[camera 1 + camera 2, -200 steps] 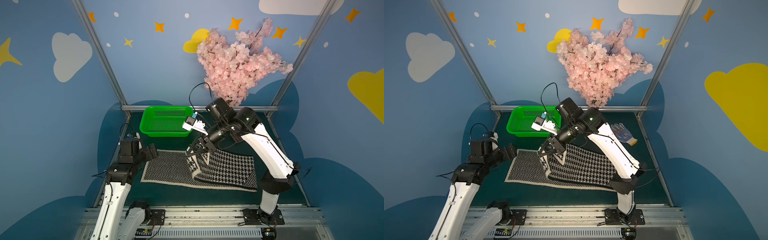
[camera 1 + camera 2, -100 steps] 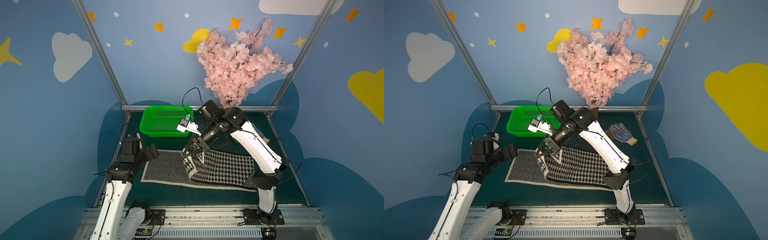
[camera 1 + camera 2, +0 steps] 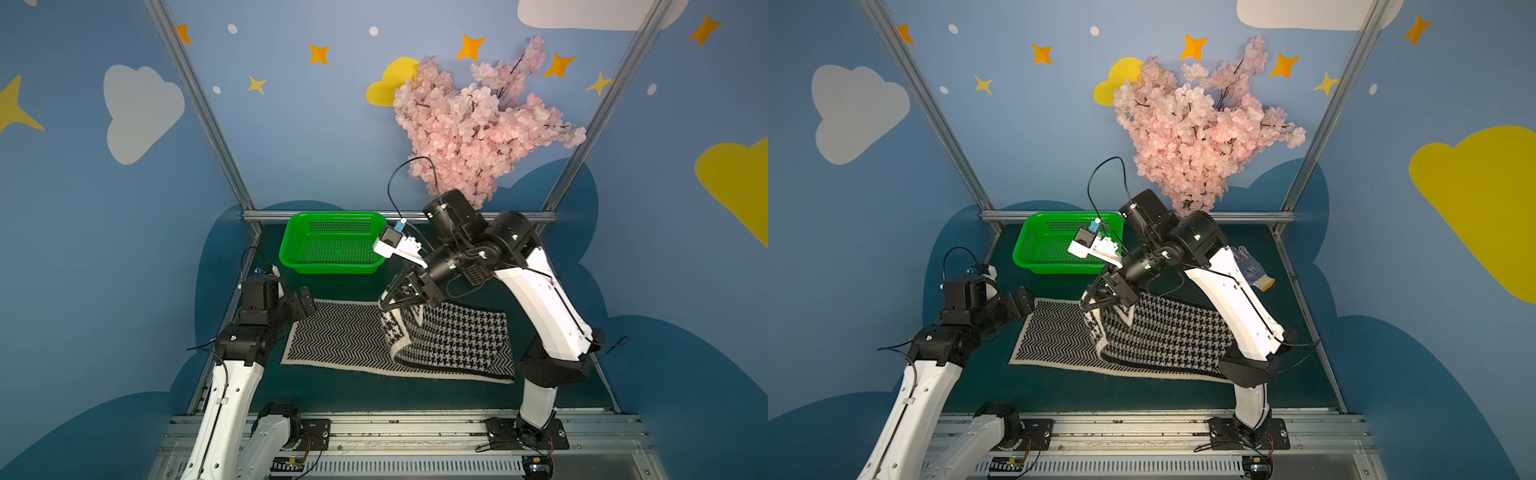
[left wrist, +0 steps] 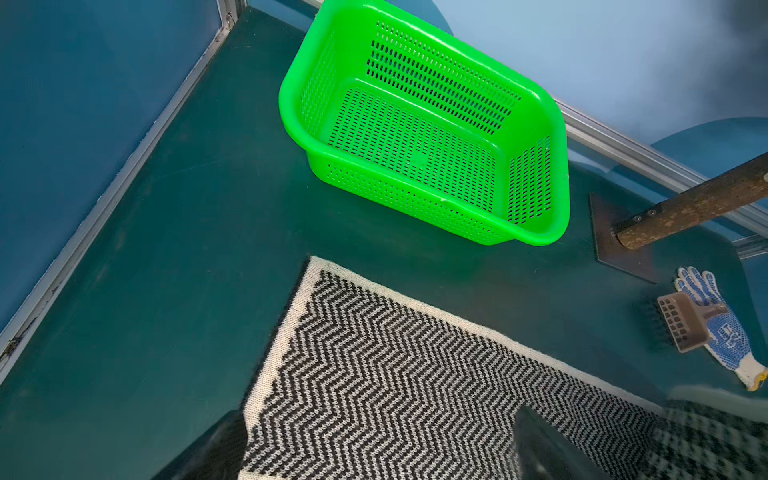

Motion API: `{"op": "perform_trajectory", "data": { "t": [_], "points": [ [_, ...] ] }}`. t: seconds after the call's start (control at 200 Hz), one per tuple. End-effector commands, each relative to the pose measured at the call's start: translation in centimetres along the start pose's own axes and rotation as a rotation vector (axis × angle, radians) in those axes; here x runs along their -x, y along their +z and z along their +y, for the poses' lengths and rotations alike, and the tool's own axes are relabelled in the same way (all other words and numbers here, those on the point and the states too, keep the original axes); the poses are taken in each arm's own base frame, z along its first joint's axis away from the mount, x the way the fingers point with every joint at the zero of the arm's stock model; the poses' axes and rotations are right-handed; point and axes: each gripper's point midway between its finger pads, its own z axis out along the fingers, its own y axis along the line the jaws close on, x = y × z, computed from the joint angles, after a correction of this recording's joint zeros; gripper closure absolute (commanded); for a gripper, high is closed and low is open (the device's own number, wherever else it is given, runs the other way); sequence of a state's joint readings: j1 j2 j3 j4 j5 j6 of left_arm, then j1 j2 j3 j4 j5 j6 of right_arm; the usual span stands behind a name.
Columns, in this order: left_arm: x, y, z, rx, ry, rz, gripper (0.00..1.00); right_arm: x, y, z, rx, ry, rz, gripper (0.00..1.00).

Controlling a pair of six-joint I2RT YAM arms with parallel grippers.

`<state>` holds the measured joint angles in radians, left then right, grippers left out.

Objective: Roll up the scarf and place it into the basket
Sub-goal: Flatten out the scarf at the center of the board.

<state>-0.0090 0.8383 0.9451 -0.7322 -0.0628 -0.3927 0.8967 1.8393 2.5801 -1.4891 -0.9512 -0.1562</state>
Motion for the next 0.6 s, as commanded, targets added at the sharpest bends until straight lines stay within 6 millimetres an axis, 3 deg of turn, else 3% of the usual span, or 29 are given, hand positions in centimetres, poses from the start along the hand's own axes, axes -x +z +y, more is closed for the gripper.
{"op": "perform_trajectory", "data": {
  "t": [0.0,0.225,0.466,0.596],
  "points": [
    [-0.1,0.3,-0.1,-0.013,-0.018,0.002,0.00,-0.1,-1.7,2.0,0.010,-0.018,-0.031,0.99],
    [-0.2,0.1,0.1,0.000,-0.009,0.002,0.00,-0.5,-1.6,2.2,0.076,0.001,-0.021,0.98],
    [-0.6,0.8,0.5,0.010,-0.007,0.009,0.00,-2.4,1.3,-0.6,0.107,0.082,0.082,0.98],
    [-0.5,1.1,0.4,0.006,-0.010,0.010,0.00,-2.4,2.1,-2.1,0.084,0.106,0.101,1.00]
  ]
}}
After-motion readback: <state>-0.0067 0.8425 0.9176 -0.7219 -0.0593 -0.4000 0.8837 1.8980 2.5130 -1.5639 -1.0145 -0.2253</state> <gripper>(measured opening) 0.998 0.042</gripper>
